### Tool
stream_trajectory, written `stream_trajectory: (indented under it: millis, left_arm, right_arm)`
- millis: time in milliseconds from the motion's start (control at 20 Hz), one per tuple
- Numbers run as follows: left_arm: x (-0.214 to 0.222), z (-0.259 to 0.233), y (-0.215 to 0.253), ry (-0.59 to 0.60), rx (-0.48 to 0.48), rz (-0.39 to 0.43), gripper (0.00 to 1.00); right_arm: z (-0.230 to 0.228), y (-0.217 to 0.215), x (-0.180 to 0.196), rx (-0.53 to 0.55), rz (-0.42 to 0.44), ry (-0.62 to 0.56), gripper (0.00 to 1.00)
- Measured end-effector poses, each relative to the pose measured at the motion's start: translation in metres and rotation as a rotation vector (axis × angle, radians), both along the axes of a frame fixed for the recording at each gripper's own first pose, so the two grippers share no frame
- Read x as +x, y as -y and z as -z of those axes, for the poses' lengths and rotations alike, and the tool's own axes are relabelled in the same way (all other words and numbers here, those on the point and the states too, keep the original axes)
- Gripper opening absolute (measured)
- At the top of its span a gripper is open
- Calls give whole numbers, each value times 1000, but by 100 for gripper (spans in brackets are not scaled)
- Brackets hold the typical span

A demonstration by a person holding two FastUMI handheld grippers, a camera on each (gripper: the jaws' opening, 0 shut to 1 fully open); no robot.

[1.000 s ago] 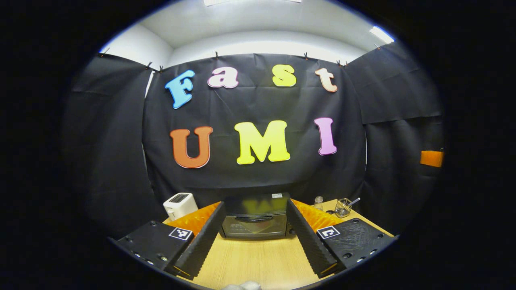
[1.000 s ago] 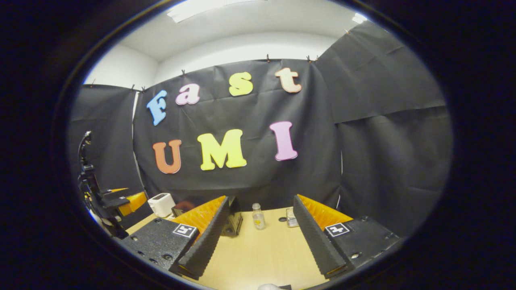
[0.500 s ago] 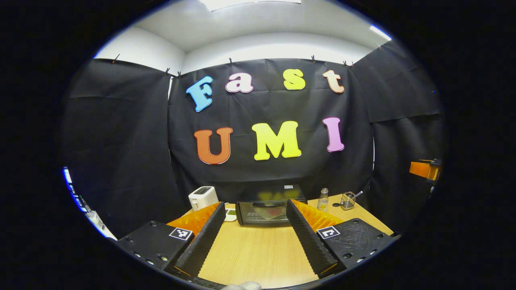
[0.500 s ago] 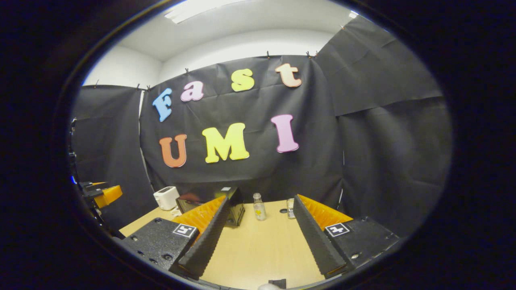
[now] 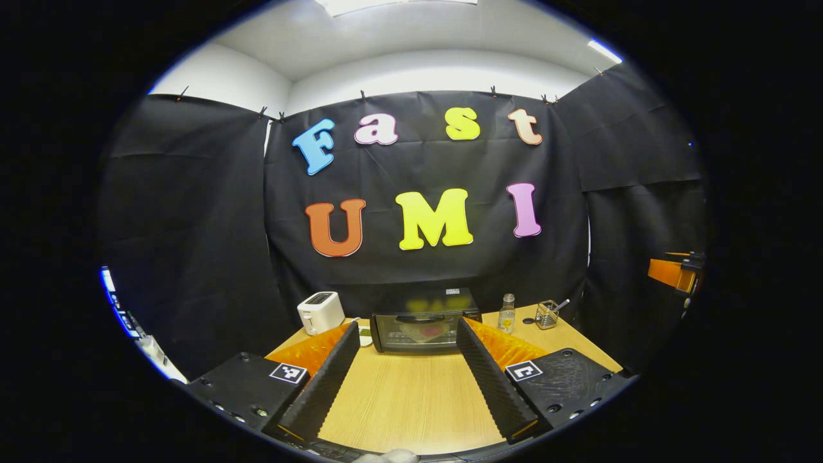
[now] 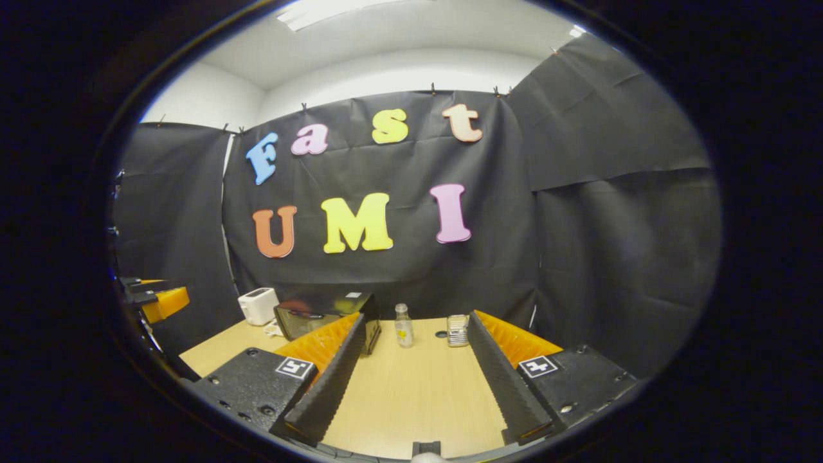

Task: Open the electric oven with the left hand, put the food in, and close the electric oven.

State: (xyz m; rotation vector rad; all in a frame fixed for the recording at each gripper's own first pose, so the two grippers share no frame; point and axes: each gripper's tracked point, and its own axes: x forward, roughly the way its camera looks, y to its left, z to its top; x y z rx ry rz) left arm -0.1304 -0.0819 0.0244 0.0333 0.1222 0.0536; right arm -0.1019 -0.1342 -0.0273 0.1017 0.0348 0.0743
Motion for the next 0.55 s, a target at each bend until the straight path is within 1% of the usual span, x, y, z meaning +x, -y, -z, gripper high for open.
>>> stream_trajectory:
  millis: [50,100,150,350,400,450,500,550]
  left_arm:
    - [-1,0,-2,-1,4,-2,96]
    - [-2,-1,-2,0,4,-4,96]
    - [-2,-3,-2,3,3,-5,96]
    - [-3,-7,-3,14,-20,-3,96]
    - [-3,-8,-4,14,-16,-7,96]
    - [-4,-9,-7,16,-12,-9,96]
    - [-3,-11,-7,19,-8,-10,96]
    - [-2,-10,-7,17,-7,-12,96]
  right_arm:
    - [0,-3,0,-3,-6,1,100]
    - [0,-4,0,-7,-11,0,96]
    - [1,-4,0,-12,-12,-3,96]
    - [0,-6,-1,-8,-19,-9,96]
    - [0,-6,0,-9,-20,-11,100]
    - [-1,-7,0,-10,-21,-9,100]
    - [-2,-6,1,-13,-19,-8,96]
    - [-2,-4,1,-14,-17,-10,100]
